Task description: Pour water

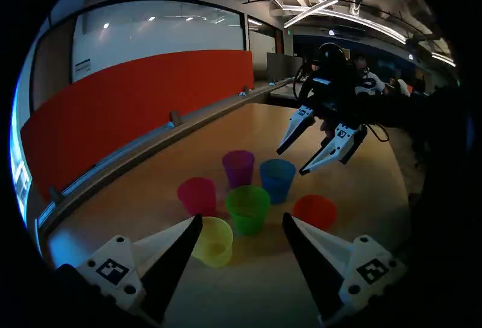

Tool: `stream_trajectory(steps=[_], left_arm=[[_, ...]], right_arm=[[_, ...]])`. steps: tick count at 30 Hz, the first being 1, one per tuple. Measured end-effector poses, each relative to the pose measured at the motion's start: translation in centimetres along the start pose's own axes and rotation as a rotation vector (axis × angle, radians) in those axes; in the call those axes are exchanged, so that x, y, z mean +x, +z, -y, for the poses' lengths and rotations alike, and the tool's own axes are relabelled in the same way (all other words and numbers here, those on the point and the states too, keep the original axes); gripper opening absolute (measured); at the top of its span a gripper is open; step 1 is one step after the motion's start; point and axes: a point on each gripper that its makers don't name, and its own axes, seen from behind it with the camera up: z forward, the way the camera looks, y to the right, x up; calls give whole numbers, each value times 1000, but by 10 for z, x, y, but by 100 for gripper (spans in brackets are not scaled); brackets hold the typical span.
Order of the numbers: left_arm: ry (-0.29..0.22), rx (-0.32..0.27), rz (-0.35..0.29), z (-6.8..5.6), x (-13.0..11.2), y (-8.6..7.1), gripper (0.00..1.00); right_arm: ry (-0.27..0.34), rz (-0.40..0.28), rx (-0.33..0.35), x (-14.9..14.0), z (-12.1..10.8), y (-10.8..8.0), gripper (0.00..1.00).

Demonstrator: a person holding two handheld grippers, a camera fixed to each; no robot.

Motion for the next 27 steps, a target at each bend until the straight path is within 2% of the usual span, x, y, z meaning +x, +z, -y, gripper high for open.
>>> stream_trajectory(steps=[18,27], left_arm=[[-1,1,3,1,-4,-1,99],[-2,2,5,1,-5,-4,99]], right_arm=[[-14,31,10,-6,1,33,100],[-15,31,21,-4,4,42,100]])
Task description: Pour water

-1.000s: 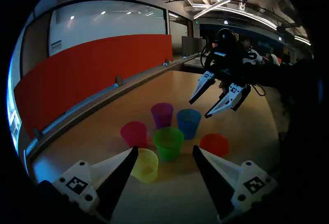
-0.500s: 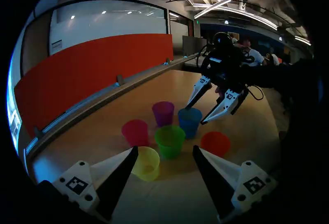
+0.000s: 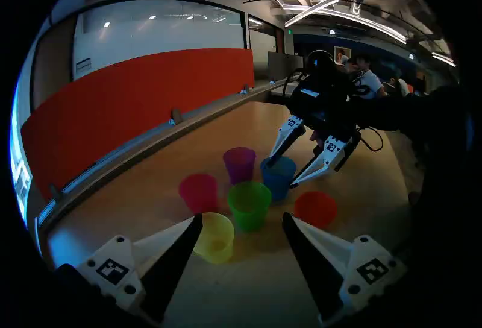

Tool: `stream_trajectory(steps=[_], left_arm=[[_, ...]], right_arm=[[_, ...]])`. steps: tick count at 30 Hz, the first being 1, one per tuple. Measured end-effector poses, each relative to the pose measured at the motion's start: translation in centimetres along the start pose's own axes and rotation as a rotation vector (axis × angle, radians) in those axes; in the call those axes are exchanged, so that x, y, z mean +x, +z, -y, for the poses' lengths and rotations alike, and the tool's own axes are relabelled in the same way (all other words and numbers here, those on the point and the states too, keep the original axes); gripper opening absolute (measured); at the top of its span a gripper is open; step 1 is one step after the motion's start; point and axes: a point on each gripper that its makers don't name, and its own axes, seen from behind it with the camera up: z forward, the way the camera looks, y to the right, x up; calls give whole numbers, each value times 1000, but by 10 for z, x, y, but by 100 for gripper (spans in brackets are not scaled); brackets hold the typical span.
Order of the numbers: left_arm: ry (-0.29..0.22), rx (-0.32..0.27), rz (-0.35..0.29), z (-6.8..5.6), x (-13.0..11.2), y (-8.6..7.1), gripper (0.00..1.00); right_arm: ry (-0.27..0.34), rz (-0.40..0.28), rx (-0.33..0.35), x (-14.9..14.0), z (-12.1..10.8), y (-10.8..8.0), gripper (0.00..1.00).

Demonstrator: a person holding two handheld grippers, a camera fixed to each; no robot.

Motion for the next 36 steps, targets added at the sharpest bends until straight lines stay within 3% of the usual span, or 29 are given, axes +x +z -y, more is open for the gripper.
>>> stream_trajectory(steps=[6,20,36], left_arm=[[-3,0,1,0,-1,-1,99],[-5,-1,2,0,-2,-3,99],[-6,1,-7,-5,5,-3,99]], right_arm=[[5,-3,-6,0,-1,1,93],[25,-18,-10,2,-3,-5,91],[23,-111,-43,33,-4,-49,91]])
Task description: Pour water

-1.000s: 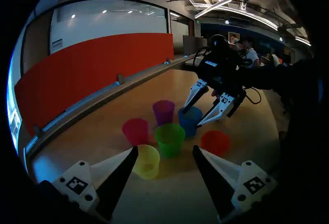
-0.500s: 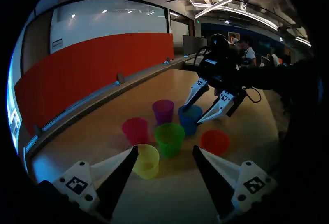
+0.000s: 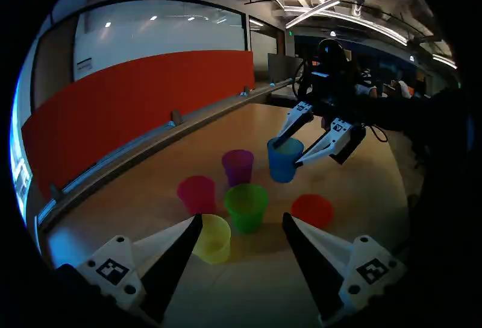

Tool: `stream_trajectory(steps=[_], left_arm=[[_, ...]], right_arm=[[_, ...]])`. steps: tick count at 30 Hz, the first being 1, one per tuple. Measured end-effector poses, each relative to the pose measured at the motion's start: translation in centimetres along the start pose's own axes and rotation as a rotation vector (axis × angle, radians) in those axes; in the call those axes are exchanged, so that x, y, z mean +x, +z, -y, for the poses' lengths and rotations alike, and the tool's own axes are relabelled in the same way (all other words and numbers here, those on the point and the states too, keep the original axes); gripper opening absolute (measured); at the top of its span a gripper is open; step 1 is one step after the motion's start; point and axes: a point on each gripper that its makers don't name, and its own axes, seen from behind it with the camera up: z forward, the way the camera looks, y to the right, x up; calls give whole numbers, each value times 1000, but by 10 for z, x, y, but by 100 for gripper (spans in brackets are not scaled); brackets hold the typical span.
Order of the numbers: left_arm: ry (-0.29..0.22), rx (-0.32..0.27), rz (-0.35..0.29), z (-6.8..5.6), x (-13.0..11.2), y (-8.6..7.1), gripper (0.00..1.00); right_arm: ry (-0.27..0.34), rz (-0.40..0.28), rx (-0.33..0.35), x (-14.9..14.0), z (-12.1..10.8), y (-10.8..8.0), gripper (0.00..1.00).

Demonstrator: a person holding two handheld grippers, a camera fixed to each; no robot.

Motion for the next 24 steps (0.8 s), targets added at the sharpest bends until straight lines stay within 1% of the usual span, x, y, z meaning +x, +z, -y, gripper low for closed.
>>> stream_trajectory(steps=[8,17,24], left_arm=[[3,-1,2,-4,1,1,99],[3,1,5,-4,1,3,99],[-2,-4,6,-4,-1,6,99]], right_arm=[[0,-67,-18,17,-2,-21,91],[-14,-127,-36,29,-5,-40,91],[-17,-189,-45,46,-4,-53,91]])
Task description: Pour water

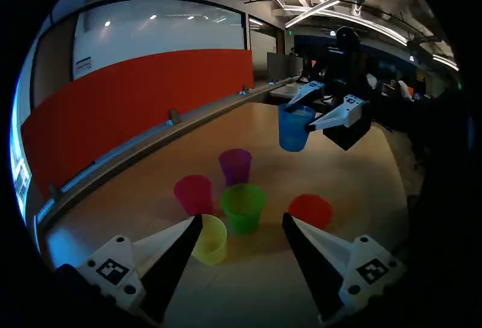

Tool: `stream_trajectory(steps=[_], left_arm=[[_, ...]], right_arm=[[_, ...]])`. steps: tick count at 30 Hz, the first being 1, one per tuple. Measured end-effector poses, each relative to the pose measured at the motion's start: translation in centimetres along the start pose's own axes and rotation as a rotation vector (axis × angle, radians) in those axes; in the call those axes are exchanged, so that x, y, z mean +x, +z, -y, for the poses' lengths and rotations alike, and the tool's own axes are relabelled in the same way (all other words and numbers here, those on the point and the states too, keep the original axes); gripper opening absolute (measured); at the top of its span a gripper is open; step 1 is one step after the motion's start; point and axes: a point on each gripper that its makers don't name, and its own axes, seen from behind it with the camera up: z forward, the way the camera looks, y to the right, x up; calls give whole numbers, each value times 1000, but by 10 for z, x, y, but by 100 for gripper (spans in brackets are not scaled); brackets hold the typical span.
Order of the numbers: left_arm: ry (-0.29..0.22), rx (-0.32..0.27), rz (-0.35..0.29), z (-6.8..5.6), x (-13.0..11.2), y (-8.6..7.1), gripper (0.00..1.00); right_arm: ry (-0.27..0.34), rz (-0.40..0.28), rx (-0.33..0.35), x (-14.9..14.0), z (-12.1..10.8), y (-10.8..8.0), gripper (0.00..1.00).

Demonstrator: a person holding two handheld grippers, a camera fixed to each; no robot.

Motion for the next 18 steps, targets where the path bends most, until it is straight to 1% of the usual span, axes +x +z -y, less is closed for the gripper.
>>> stream_trajectory(steps=[8,18], left_arm=[[5,-4,3,-2,0,2,99],[7,-7,-5,-4,2,3,99]], right_arm=[[-4,-80,-6,23,1,-8,90],[9,-167,-13,43,0,-16,91]])
